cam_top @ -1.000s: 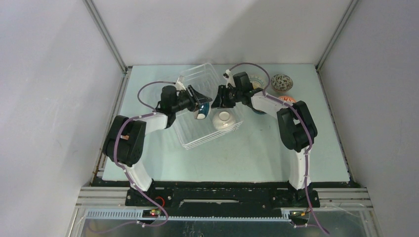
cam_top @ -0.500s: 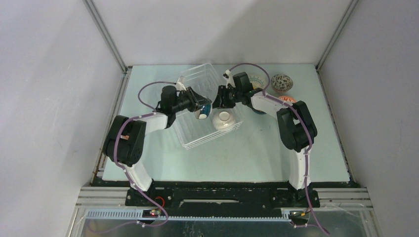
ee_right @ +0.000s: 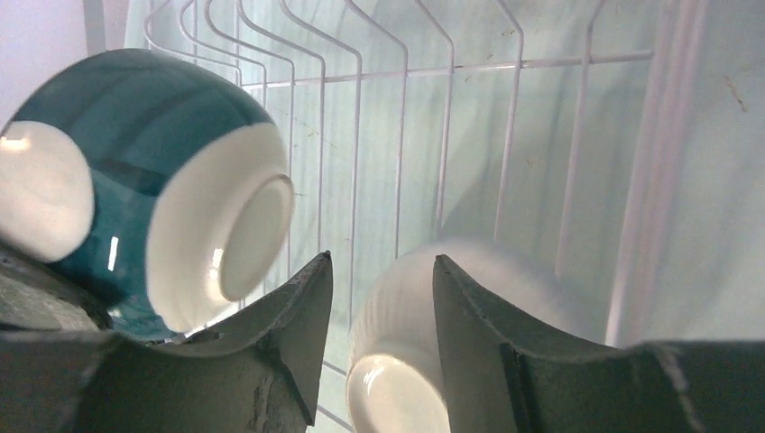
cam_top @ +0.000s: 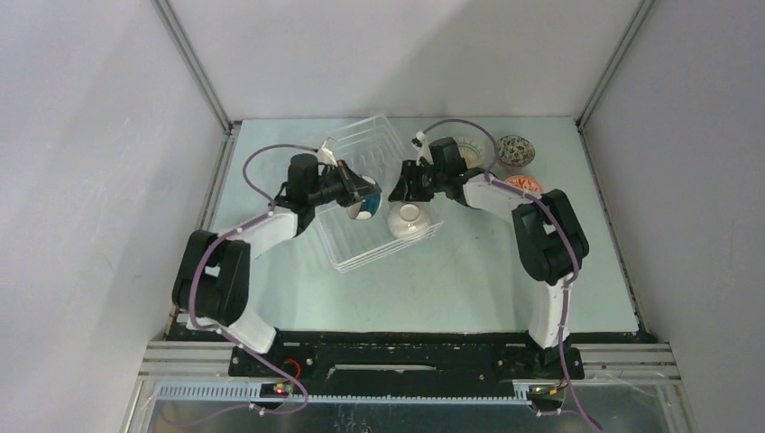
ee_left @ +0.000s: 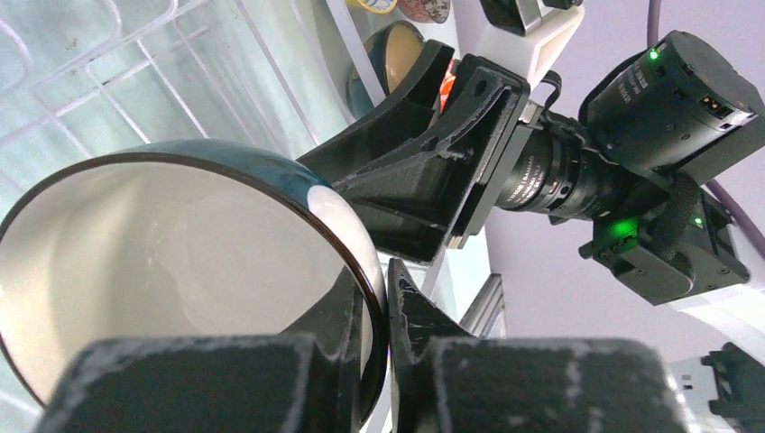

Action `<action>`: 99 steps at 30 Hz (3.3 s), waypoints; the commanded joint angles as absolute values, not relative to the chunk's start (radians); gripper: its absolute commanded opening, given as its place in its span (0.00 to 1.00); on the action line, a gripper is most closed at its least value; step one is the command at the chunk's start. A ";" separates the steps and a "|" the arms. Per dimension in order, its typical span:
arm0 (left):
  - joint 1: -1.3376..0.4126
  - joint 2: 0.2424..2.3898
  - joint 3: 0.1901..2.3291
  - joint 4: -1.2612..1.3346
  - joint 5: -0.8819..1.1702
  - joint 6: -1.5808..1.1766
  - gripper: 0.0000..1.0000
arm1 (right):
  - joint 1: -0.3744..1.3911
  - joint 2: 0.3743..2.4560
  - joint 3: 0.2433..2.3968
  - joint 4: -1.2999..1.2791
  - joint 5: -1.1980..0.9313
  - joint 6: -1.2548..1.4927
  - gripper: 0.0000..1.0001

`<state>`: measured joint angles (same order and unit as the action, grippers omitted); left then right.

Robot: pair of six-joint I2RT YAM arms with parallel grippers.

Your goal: Unload the bowls from the dish rack

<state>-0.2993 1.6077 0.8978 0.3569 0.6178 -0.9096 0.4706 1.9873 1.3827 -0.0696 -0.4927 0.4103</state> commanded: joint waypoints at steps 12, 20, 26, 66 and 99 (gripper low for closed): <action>-0.285 1.114 1.127 -0.375 0.085 -0.491 0.00 | 0.498 1.723 1.259 -0.020 -0.282 0.348 0.54; -0.254 0.866 0.950 -0.504 -0.325 -0.616 0.00 | 0.517 1.706 1.223 -0.009 -0.220 0.339 0.54; -0.246 0.831 0.922 -0.703 -0.433 -0.760 0.00 | 0.520 1.704 1.198 0.037 -0.196 0.358 0.54; -0.006 1.544 1.396 -0.641 -0.400 -0.773 0.00 | 0.561 1.643 1.114 0.123 -0.089 0.327 0.53; 0.124 2.014 1.632 -0.524 -0.273 -0.827 0.19 | 0.574 1.670 1.087 0.172 -0.059 0.291 0.54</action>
